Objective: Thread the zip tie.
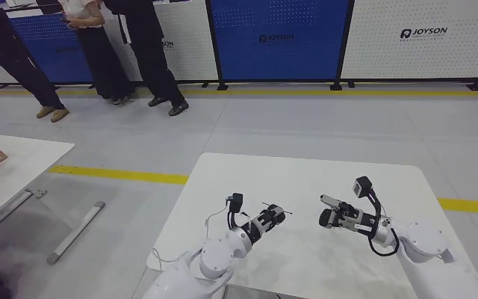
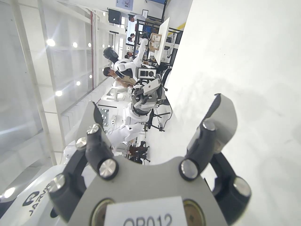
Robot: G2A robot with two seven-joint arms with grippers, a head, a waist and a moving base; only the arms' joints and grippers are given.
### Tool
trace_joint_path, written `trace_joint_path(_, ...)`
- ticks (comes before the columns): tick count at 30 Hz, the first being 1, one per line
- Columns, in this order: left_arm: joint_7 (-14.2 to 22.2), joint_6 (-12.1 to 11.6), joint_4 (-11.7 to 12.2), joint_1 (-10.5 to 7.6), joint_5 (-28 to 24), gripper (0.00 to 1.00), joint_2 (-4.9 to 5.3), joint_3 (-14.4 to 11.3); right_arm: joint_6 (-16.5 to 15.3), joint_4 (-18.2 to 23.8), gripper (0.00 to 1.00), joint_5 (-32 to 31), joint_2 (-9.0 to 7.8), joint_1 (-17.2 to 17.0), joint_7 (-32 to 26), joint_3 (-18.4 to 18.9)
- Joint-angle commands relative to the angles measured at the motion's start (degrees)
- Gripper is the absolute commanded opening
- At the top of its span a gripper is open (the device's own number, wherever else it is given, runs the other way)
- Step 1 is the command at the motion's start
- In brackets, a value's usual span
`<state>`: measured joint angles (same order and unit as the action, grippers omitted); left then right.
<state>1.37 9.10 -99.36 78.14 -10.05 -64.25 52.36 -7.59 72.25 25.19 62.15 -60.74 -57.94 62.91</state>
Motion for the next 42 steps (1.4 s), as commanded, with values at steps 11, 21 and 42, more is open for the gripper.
trace_joint_path(11,-2.48,2.54,-0.78,-0.88,4.44,0.00,-0.55,-2.05,0.00,0.00,1.00,0.00,0.00,0.00,0.00,0.00)
trace_joint_path(21,3.50,-4.79,-6.70,2.02,-3.61,0.00,-0.07,2.83,0.00,0.00,1.00,0.00,0.00,0.00,0.00,0.00)
trace_joint_path(42,2.62,-12.94,-12.04,4.79,-8.46,0.00,0.28,9.07,0.00,0.00,1.00,0.00,0.00,0.00,0.00,0.00)
